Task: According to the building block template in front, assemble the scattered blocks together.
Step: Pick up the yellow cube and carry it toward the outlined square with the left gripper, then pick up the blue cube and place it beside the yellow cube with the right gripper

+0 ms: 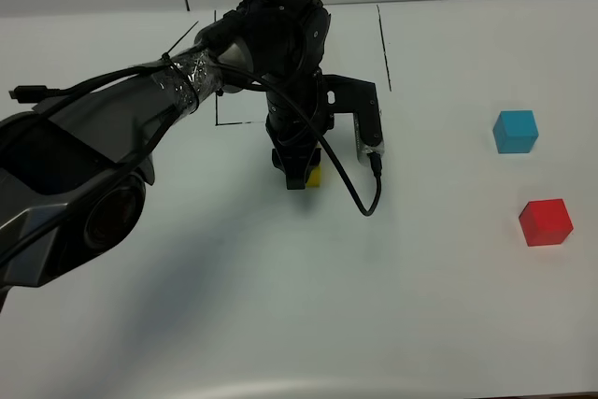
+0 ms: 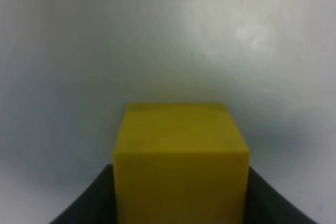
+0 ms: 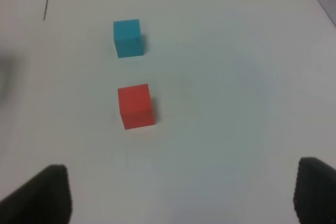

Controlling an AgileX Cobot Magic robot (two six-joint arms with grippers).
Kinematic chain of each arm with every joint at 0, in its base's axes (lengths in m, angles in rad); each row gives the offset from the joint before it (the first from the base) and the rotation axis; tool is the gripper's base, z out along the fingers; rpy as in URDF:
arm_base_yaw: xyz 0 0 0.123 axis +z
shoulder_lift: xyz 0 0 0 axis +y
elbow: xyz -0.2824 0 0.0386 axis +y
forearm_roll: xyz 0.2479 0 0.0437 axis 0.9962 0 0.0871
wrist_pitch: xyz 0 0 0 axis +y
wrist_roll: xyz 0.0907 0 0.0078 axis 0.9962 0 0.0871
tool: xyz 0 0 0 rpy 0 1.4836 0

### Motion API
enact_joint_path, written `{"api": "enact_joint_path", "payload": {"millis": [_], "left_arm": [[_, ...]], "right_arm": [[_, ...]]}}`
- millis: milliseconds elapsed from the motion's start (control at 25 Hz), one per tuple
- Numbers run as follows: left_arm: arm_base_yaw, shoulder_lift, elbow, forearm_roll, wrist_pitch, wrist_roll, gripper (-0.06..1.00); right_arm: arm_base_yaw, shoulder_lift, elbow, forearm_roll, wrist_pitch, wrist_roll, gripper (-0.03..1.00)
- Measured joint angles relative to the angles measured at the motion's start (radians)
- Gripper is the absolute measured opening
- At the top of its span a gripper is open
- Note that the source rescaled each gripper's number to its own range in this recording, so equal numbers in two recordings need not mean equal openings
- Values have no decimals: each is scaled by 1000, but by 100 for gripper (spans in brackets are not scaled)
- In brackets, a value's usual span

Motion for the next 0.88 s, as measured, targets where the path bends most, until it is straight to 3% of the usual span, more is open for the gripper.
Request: {"api": "enact_joint_path", "payload": {"millis": [200,560,720,880], "left_arm": [[0,0,0,0,0,-4,5],[0,-78,0,-16,16,-54,63],[0,-139,0,-48,17,-100,70],[18,-190,0,-60,17,-224,70]], "right_arm": [[0,0,0,0,0,0,73],[0,0,0,0,0,0,73],[0,0,0,0,0,0,73],[0,0,0,0,0,0,73]]}}
